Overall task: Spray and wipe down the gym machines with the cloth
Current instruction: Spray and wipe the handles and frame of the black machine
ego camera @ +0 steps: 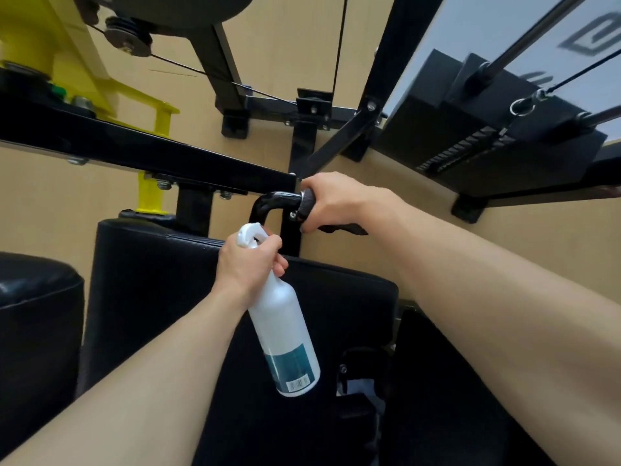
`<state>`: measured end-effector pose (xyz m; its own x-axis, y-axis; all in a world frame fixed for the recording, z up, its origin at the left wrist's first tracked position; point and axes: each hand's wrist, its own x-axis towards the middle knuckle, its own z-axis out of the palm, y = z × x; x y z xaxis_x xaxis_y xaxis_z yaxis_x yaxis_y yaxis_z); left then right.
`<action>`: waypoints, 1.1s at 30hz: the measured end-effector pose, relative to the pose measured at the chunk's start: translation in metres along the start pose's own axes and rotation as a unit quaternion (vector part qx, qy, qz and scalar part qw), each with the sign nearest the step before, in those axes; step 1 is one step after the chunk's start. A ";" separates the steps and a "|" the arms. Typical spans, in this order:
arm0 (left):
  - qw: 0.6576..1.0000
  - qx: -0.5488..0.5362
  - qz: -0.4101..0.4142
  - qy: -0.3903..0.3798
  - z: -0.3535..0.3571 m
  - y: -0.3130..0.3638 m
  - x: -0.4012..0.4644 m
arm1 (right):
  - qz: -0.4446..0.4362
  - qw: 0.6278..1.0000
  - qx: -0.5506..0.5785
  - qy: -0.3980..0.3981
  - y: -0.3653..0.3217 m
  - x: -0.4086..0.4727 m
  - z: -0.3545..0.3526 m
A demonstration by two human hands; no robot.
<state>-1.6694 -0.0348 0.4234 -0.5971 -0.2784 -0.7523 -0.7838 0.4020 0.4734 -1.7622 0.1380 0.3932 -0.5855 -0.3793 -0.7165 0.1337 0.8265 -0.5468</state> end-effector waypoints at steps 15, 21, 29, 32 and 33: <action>1.000 0.022 0.009 0.000 0.002 -0.001 0.003 | -0.106 0.895 -0.154 0.406 0.070 0.001 0.067; 1.000 0.011 0.002 -0.019 0.000 0.000 0.004 | 0.009 0.934 -0.148 0.325 0.090 -0.013 0.057; 0.999 0.006 0.004 -0.034 -0.004 0.000 0.003 | 0.105 0.985 0.050 -0.124 0.085 -0.002 -0.016; 1.000 0.005 0.003 -0.022 -0.002 0.001 0.005 | 0.078 0.996 -0.027 0.044 0.088 -0.010 0.011; 1.000 0.003 0.003 -0.020 -0.001 0.001 0.005 | 0.066 0.983 -0.085 0.149 0.091 -0.015 0.028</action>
<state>-1.6735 -0.0371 0.4203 -0.5941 -0.2408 -0.7675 -0.7792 0.4091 0.4748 -1.7194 0.2073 0.3420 -0.7841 -0.1467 -0.6031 0.1034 0.9272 -0.3600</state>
